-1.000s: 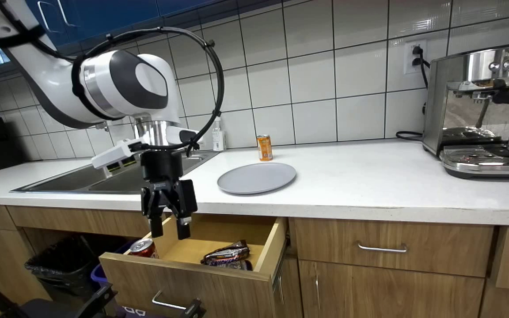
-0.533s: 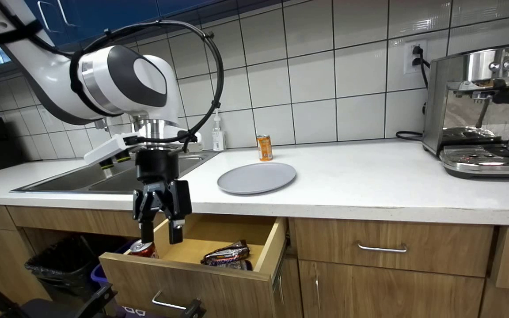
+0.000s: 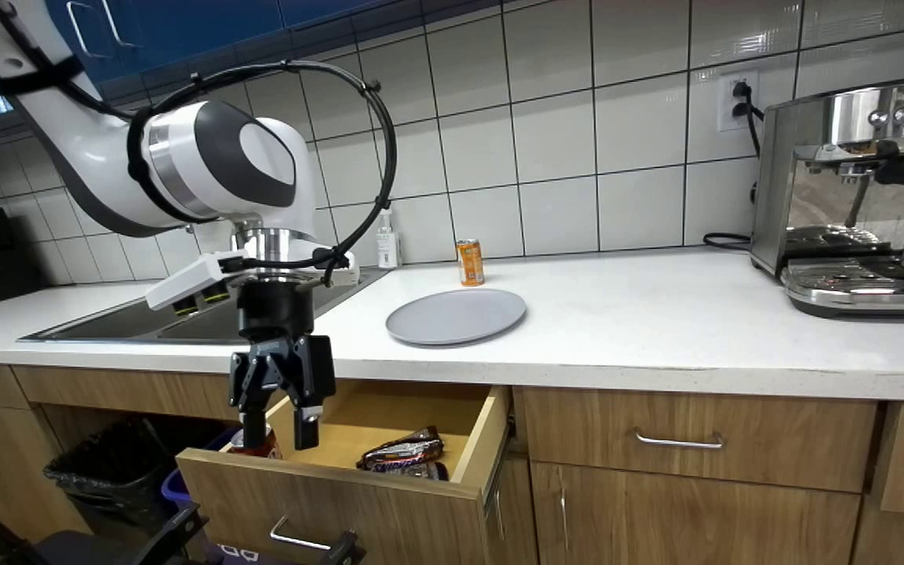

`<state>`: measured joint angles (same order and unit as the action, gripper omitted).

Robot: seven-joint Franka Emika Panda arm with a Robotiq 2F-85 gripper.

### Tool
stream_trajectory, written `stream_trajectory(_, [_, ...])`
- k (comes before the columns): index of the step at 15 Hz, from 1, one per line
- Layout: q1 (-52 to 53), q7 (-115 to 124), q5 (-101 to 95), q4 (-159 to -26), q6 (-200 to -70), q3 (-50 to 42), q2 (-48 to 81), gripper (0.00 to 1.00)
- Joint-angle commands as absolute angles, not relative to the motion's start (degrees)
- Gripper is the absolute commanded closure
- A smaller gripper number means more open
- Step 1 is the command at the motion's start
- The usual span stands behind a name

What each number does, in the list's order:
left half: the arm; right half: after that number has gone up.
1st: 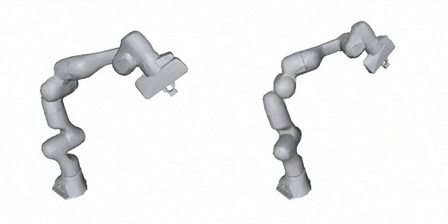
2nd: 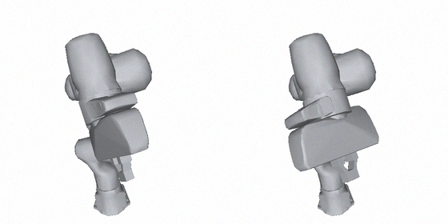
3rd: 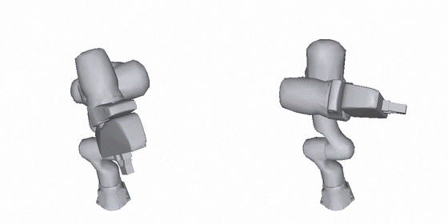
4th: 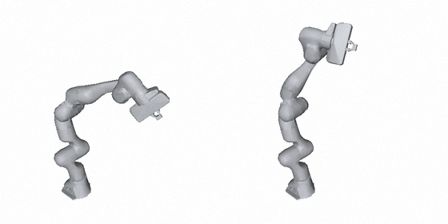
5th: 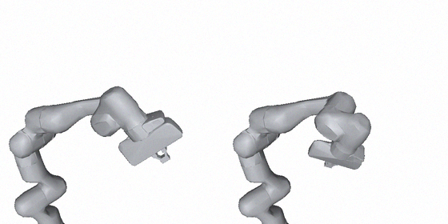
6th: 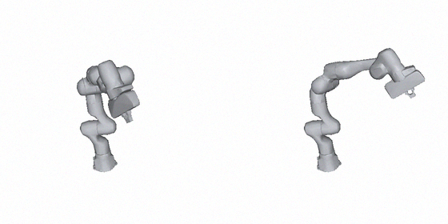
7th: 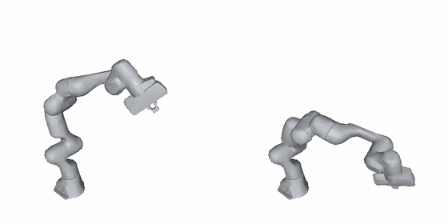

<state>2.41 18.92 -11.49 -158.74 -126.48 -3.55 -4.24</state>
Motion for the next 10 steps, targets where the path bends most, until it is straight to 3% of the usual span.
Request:
stream_trajectory(1, [1.08, 17.82, -11.53, -157.59, -127.8, -2.04, -1.43, 0.0])
stream_trajectory(10, [1.64, 18.83, -12.98, -154.49, -129.51, -2.54, 5.95, 0.0])
